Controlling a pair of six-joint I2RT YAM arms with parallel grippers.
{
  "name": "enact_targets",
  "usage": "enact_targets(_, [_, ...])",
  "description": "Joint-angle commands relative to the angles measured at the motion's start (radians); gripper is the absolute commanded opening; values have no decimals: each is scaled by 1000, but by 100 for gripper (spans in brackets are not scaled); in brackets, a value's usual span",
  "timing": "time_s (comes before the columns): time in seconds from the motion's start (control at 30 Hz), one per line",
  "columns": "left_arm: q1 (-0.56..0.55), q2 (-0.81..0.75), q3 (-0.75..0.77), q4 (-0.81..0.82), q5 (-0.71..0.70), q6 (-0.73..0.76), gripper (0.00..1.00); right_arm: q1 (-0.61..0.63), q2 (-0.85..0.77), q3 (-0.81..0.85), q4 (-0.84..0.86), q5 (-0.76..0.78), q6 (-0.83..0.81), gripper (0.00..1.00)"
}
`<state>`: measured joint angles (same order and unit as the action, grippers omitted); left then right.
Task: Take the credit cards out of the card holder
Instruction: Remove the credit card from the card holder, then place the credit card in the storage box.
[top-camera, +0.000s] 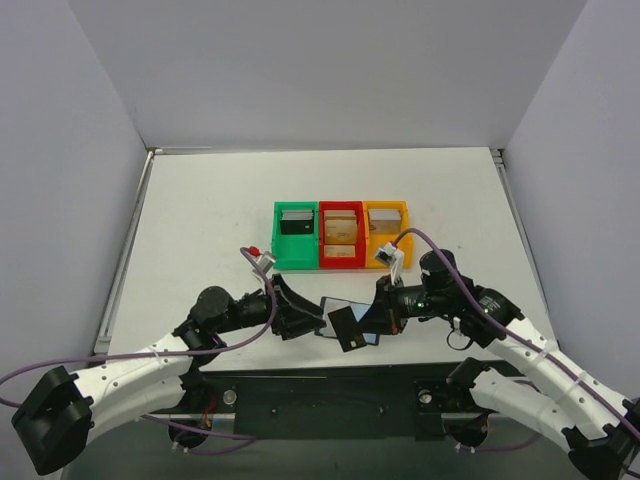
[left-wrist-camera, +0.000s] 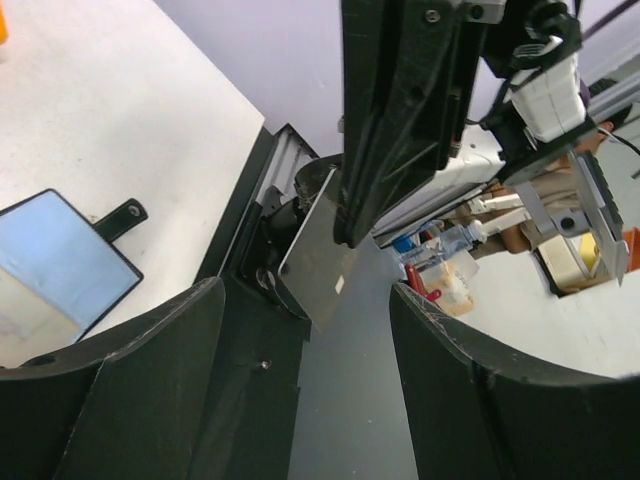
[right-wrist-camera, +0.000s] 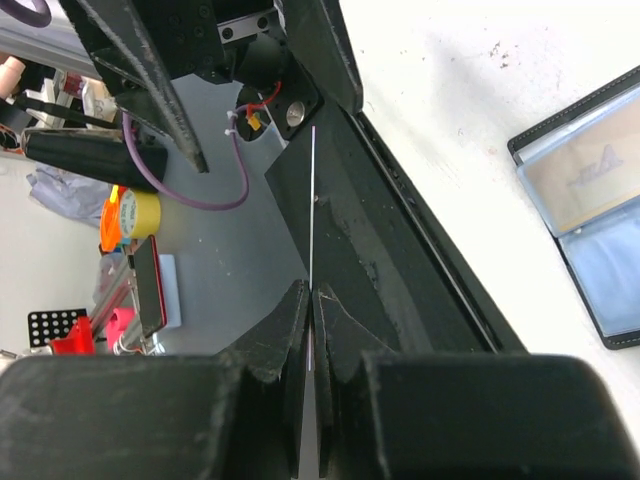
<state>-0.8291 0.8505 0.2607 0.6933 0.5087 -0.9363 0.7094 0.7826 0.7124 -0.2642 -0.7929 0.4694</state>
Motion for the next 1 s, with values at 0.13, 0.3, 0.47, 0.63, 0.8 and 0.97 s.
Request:
enact_targets(0.13, [2,36,48,158,132,-21,73,39,38,48,23,-48,-11,0])
enact_targets(0.3, [2,68,55,166,162,-16,72,90,79,87,10,-57,-29,0])
enact_targets(0.47, [1,81,84,118,200,7,60,117,122,117,-20,-49,-60,0])
enact_targets(0.63, [1,74,89,112,223,14,36,130,145,144,-43,-45,-78,0])
enact_targets(0.8, [-2,74,94,118,257,14,15,131,164,165,-53,-46,-90,0])
enact_targets(0.97, [-7,67,88,127,248,14,0,131,179,179,-52,-29,-87,0])
